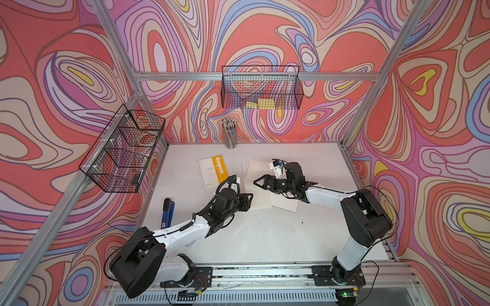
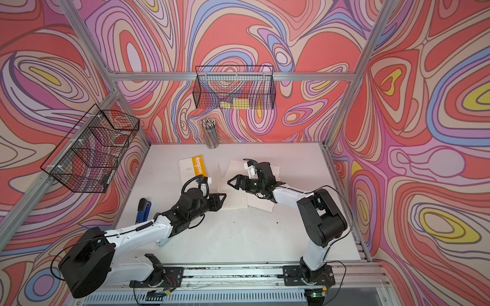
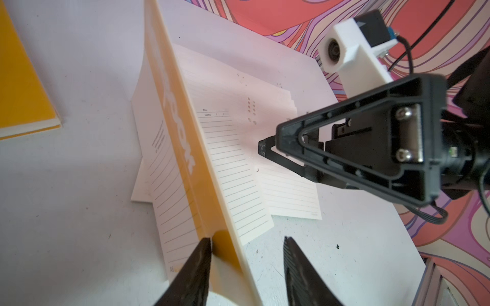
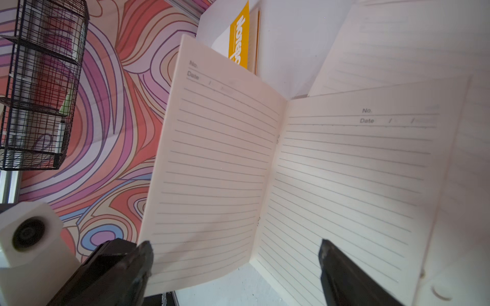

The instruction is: Close the notebook

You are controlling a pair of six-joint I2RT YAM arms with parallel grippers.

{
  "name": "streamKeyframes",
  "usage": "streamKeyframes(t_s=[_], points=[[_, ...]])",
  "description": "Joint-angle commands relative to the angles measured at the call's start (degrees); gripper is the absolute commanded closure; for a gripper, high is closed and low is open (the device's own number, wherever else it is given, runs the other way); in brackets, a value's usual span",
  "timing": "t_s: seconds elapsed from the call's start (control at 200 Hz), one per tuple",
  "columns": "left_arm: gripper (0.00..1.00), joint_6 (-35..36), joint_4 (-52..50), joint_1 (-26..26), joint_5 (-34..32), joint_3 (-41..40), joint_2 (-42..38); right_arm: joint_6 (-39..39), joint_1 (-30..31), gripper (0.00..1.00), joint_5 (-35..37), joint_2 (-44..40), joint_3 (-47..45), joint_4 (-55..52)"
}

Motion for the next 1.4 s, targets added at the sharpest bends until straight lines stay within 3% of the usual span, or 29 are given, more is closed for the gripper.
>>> streamKeyframes(t_s=[0.0,0.721,0.851,1.112,1.397], points=[[0.53,1.0,2.2,-0.6,1.4,2.2,3.0,-1.6,-1.0,0.02,0.1,-2.1,1.7,-1.7],[0.54,-1.0,7.9,-4.5,5.8,11.8,17.8,-2.6,-4.2,0.02,-0.8,-2.9,6.8,-4.1],[0.5,-1.4,7.2,-5.2,6.9,13.6,19.6,-2.2,-4.2,0.02,-1.2,-2.7,6.5,-3.5],[0.28,-2.3,9.2,-6.2,7.7,14.9,22.4,-2.4,-4.3,0.02,-1.0,-3.1,6.5,-3.7],[0.25,-3.4,12.3,-6.4,8.5,14.7,26.5,-1.6,-4.4,0.02,-2.0,-1.8,6.9,-3.0]])
